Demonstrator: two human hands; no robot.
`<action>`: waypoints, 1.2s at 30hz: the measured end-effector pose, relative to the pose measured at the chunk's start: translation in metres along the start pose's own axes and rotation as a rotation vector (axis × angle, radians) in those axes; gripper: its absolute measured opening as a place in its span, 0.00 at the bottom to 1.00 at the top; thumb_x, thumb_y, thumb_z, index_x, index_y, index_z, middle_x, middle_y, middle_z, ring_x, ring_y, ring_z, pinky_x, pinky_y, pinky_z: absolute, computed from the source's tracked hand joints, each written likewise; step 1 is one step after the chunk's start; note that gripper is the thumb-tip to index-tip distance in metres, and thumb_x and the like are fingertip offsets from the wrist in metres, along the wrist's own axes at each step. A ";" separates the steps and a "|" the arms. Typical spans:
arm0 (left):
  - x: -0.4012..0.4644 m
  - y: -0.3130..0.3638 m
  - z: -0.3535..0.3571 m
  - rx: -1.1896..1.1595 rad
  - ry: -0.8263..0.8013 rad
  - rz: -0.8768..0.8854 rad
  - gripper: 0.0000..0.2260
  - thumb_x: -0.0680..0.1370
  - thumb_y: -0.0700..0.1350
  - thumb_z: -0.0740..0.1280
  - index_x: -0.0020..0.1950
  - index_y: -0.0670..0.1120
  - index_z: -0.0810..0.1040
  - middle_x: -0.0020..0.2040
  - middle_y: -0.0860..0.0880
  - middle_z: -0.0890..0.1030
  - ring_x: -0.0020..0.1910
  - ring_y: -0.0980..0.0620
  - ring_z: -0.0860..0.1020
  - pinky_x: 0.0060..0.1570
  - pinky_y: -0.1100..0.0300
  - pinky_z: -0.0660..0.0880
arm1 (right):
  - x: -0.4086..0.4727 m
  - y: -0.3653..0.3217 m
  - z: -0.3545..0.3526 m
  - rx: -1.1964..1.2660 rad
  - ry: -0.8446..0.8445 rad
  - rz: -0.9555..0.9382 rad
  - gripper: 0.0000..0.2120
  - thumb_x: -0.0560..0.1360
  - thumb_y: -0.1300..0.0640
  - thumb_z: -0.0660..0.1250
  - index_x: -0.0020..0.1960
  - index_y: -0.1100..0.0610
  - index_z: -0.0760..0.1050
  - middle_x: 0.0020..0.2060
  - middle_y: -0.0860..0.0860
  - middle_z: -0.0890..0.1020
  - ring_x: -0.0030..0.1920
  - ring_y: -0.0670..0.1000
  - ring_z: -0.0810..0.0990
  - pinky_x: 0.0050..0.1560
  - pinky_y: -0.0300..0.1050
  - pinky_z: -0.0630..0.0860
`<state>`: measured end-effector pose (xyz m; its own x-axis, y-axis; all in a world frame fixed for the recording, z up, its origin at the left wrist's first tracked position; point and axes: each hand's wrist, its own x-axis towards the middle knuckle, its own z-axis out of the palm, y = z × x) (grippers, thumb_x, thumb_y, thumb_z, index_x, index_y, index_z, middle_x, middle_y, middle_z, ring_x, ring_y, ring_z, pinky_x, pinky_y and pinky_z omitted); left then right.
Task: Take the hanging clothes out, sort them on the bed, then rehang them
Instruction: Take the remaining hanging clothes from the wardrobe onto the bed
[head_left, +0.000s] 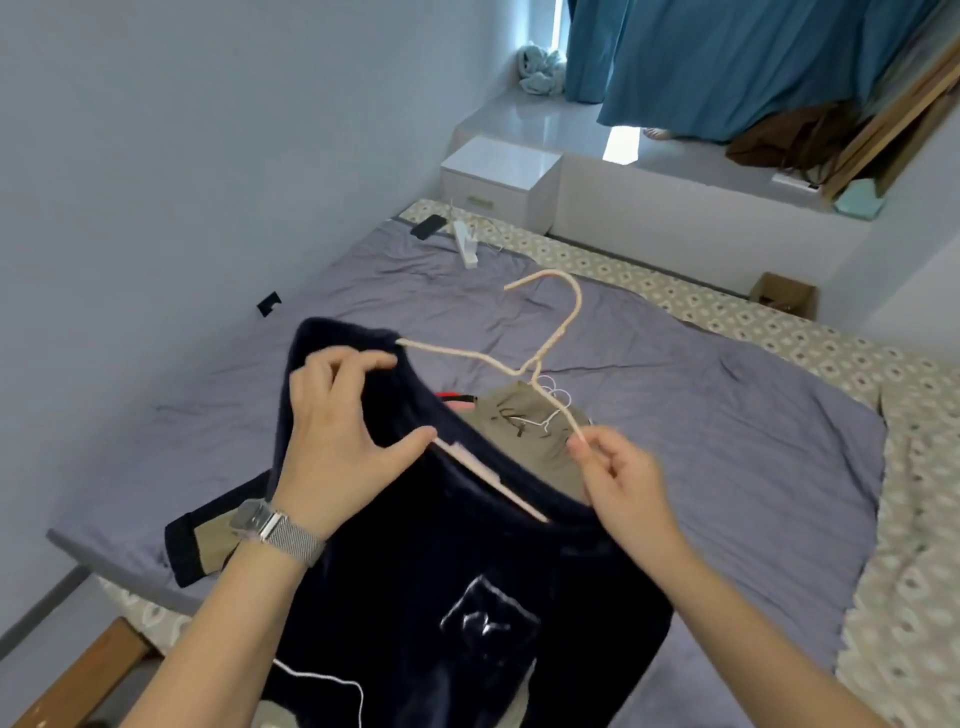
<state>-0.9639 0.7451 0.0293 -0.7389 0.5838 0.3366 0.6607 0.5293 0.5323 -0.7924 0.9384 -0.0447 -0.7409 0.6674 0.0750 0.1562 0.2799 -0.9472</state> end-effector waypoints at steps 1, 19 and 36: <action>-0.008 -0.005 0.001 -0.035 -0.031 -0.034 0.25 0.65 0.54 0.75 0.58 0.53 0.72 0.54 0.53 0.70 0.54 0.54 0.68 0.59 0.64 0.62 | 0.017 0.008 0.000 -0.016 0.001 0.022 0.08 0.79 0.54 0.64 0.41 0.50 0.76 0.23 0.47 0.67 0.27 0.49 0.65 0.31 0.45 0.63; -0.142 -0.088 0.042 -0.195 -0.280 -0.552 0.11 0.73 0.37 0.68 0.46 0.54 0.75 0.42 0.52 0.77 0.42 0.60 0.75 0.40 0.73 0.71 | 0.046 0.176 0.057 -0.877 -0.716 0.288 0.30 0.79 0.49 0.59 0.77 0.53 0.53 0.68 0.59 0.71 0.66 0.61 0.71 0.67 0.52 0.67; -0.193 -0.181 -0.054 -0.059 -0.610 -0.404 0.13 0.73 0.46 0.67 0.56 0.50 0.69 0.52 0.51 0.71 0.40 0.60 0.71 0.37 0.70 0.65 | -0.170 0.035 0.107 -0.939 -0.536 0.434 0.26 0.75 0.47 0.63 0.70 0.51 0.62 0.54 0.47 0.76 0.59 0.52 0.73 0.58 0.48 0.73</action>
<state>-0.9477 0.5031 -0.0899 -0.7068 0.5979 -0.3781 0.3312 0.7520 0.5700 -0.7308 0.7609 -0.1240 -0.6523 0.5186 -0.5528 0.7208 0.6500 -0.2408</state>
